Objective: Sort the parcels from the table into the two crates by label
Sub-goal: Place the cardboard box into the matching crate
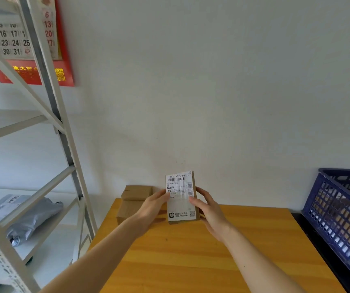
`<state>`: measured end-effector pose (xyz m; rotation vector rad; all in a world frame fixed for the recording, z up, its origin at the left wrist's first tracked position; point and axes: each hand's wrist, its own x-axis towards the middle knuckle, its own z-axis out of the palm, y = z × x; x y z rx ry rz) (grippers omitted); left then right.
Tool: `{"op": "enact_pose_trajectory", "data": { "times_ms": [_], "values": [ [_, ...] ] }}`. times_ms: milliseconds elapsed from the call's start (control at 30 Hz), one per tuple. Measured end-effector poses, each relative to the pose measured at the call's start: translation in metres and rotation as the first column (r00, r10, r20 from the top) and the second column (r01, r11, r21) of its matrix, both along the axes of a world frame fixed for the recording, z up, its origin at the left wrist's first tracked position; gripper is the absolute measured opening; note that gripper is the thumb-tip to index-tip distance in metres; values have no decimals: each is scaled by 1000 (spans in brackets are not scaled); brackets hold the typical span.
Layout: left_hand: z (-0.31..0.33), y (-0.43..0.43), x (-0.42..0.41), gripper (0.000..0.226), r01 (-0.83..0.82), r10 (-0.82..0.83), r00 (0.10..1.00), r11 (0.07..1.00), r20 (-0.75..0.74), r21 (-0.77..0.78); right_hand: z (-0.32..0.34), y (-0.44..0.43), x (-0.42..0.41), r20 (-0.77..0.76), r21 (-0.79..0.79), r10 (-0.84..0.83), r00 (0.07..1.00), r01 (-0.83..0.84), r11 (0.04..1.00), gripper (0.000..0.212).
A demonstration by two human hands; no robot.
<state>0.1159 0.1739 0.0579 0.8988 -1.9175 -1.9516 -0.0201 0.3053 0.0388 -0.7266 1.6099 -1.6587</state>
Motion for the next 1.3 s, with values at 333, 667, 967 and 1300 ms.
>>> {"op": "enact_pose_trajectory", "data": {
  "times_ms": [333, 667, 967, 1300],
  "values": [
    [-7, 9, 10, 48, -15, 20, 990, 999, -138, 38, -4, 9, 26, 24, -62, -21, 999, 22, 998, 53],
    [-29, 55, -18, 51, 164, -157, 982, 985, -108, 56, -17, 78, 32, 5, 73, -221, 975, 220, 973, 52],
    [-46, 161, -72, 54, 434, -427, 900, 896, -81, 95, -35, 196, 23, 42, 148, -490, 871, 480, 865, 60],
    [-44, 307, -130, 57, 604, -601, 797, 795, -54, 53, -37, 345, -2, 47, 98, -657, 753, 651, 753, 62]
  ]
}}
